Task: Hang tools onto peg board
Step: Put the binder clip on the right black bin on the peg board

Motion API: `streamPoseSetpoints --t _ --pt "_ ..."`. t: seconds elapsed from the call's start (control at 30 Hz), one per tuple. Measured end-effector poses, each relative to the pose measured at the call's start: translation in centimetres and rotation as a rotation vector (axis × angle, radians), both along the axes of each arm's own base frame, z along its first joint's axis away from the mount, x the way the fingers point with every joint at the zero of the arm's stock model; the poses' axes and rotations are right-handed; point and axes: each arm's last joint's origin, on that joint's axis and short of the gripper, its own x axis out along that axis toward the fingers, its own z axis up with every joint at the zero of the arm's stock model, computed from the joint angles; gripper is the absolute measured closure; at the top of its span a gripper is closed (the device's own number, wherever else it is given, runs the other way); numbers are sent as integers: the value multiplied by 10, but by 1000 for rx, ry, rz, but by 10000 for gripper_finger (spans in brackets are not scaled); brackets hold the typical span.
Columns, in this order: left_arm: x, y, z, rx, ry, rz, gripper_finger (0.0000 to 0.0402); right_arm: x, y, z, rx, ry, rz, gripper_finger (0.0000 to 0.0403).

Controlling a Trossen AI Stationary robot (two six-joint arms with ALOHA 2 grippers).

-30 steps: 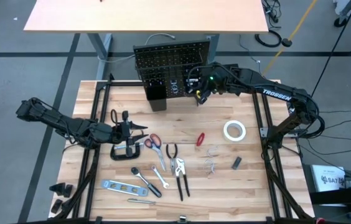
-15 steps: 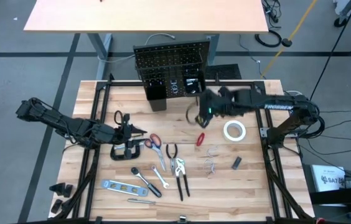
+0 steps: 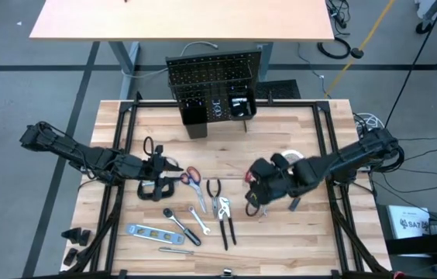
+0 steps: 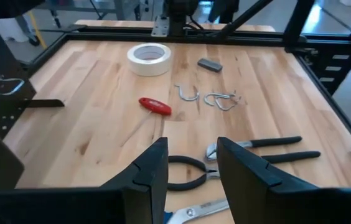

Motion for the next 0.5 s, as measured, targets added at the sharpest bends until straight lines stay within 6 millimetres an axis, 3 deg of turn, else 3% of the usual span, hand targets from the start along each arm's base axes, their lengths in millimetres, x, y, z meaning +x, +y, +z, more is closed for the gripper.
streamPoseSetpoints --t 0.23,0.5 --pt "0 0 0 -1 -1 -4 270 -14 24 -21 104 2 -66 234" --pt "0 0 0 0 -2 -4 270 -26 38 -60 337 -2 -251 234"
